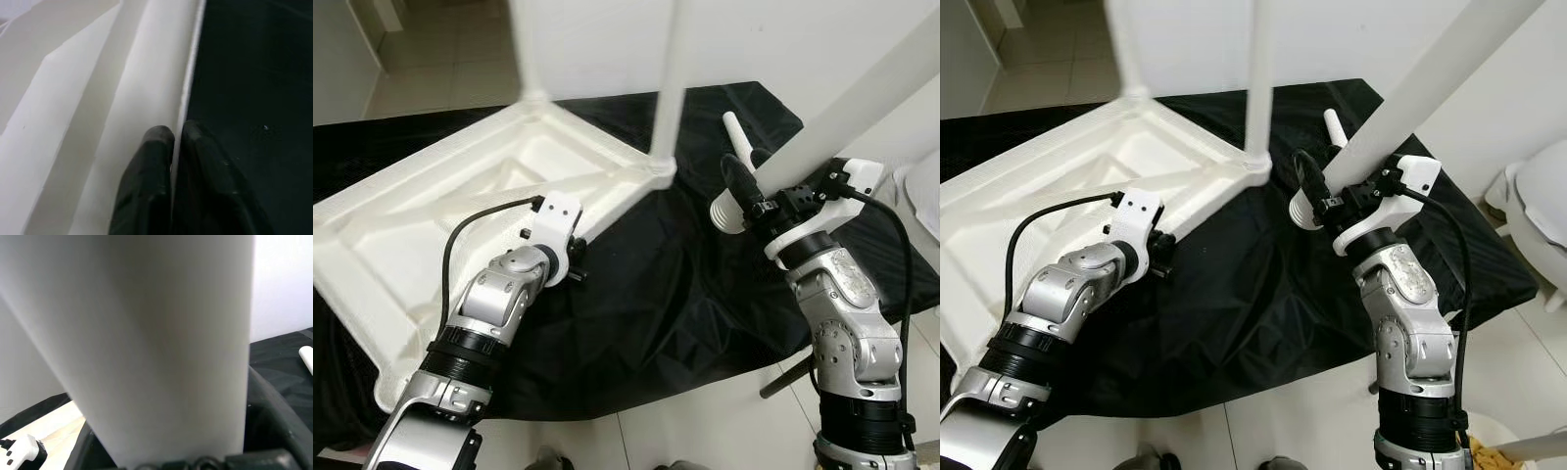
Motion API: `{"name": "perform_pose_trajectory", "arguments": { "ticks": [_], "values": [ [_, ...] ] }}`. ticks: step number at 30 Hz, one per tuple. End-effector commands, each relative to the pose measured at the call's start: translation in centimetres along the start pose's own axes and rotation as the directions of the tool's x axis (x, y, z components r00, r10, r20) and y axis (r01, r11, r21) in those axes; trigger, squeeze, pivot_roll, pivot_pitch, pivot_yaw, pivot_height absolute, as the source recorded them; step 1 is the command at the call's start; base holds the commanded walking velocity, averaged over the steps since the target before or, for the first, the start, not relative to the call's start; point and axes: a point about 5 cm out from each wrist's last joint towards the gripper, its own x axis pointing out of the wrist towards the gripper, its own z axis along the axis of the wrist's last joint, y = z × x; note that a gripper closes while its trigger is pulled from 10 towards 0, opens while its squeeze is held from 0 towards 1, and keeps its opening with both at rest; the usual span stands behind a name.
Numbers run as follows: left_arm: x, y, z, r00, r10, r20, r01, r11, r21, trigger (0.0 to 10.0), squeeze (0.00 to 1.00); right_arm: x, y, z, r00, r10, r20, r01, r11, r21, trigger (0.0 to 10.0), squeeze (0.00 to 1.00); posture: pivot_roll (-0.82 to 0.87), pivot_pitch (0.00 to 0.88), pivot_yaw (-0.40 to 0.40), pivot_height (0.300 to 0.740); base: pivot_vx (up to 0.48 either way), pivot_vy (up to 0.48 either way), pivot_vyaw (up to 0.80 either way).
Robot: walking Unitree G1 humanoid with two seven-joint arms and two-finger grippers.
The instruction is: Building children table
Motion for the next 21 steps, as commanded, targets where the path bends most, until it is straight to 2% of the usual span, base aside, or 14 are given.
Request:
{"name": "perform_pose_trajectory", "arguments": {
  "ticks": [1,7,13,14,16,18,21],
  "values": [
    [-0.6,2.7,-1.3,0.964,0.264,-0.046,-0.263,0.965,0.016,0.0,0.0,0.1,0.2,0.6,1.0,0.01,0.018,-0.01,1.0,-0.008,10.0,0.0,-0.08,0.095,0.041,0.74,0.0,0.0,0.0],
    [-0.6,2.9,-1.3,0.958,0.283,-0.045,-0.282,0.959,0.009,0.0,0.0,0.1,0.1,0.6,1.0,0.01,0.017,-0.01,1.0,-0.011,10.0,0.0,-0.08,0.095,0.038,0.74,0.0,0.0,0.0],
    [0.1,2.7,-0.6,0.961,0.276,-0.006,-0.276,0.961,0.002,0.0,0.0,0.3,0.1,0.6,1.0,0.014,0.018,-0.014,1.0,-0.014,10.0,0.0,-0.07,0.095,0.036,0.74,0.0,0.0,0.0],
    [0.3,2.6,-0.3,0.964,0.267,0.004,-0.267,0.964,0.005,10.0,0.0,0.3,0.1,0.6,1.0,0.014,0.018,-0.014,1.0,-0.013,10.0,0.0,-0.07,0.095,0.036,0.74,0.0,0.0,0.0],
    [0.3,2.6,-0.3,0.964,0.267,0.004,-0.267,0.964,0.005,10.0,0.0,0.3,0.1,0.6,1.0,0.014,0.018,-0.014,1.0,-0.013,10.0,0.0,-0.07,0.095,0.036,0.74,0.0,0.0,0.0],
    [0.6,1.9,1.0,0.974,0.216,0.071,-0.218,0.976,0.019,10.0,0.0,0.3,0.1,0.6,1.0,0.014,0.018,-0.014,1.0,-0.015,10.0,0.0,-0.07,0.095,0.034,0.74,0.0,0.0,0.0],
    [0.6,1.9,1.0,0.974,0.216,0.071,-0.218,0.976,0.019,10.0,0.0,0.3,0.1,0.6,1.0,0.014,0.018,-0.014,1.0,-0.015,10.0,0.0,-0.07,0.095,0.034,0.74,0.0,0.0,0.0]
  ]
}}
